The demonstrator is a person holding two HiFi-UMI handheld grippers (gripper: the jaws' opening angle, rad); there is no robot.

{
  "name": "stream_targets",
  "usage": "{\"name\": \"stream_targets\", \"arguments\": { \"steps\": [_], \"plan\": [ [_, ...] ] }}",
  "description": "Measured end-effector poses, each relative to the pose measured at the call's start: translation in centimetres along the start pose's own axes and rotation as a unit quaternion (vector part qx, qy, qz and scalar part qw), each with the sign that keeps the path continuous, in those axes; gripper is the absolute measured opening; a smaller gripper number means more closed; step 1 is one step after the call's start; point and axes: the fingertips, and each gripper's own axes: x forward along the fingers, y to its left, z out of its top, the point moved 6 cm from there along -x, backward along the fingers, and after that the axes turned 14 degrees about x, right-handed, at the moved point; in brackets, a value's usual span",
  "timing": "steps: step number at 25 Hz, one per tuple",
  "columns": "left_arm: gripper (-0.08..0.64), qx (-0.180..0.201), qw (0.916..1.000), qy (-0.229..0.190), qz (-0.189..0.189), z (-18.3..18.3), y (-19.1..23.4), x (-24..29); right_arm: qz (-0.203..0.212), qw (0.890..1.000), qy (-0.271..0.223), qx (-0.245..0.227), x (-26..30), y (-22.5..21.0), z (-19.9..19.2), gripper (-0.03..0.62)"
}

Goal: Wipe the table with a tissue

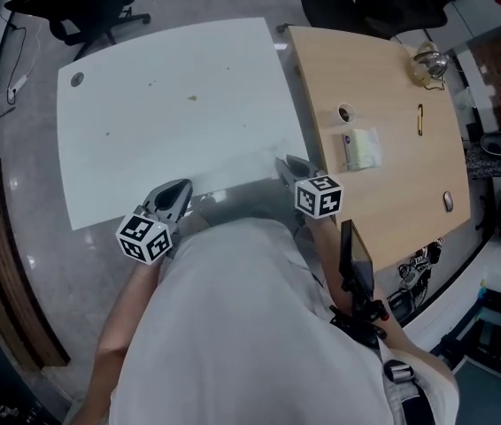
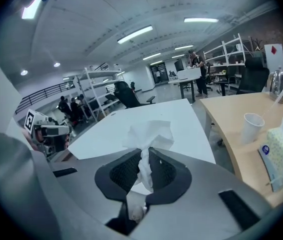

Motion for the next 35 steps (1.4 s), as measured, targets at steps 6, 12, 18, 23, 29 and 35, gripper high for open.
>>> {"name": "stream_targets", "arguments": {
  "steps": [6, 12, 18, 23, 29, 35],
  "plan": [
    [0.006, -0.005, 0.9999, -0.010, -0.005, -0.3, 0.7, -1.0, -0.037, 0.999, 0.008, -0.031, 0.7, 1.1, -0.1, 0.041],
    [0.006, -0.015, 0.9999, -0.005, 0.001, -0.8, 1.6, -0.9, -0.057, 0.996, 0.033, -0.059, 2.0, 0.9, -0.1, 0.041],
    [0.006, -0.016, 0.9998, 0.001, 0.013, -0.1, 2.0, 1.2, -0.059, 0.994, 0.044, -0.086, 3.8, -1.4, 1.4, 0.041],
    [0.006, -0.014, 0.9996, 0.008, 0.025, 0.5, 2.9, 2.4, -0.044, 0.994, 0.058, -0.077, 6.5, -2.7, 2.7, 0.041],
    [0.006, -0.030, 0.9983, 0.021, 0.046, 0.0, 3.5, 2.5, -0.049, 0.990, 0.081, -0.108, 9.9, -4.3, 4.3, 0.041],
    [0.006, -0.050, 0.9960, 0.034, 0.067, -0.9, 3.4, 2.1, -0.090, 0.972, 0.072, -0.204, 12.6, -5.7, 6.7, 0.041]
  ]
}}
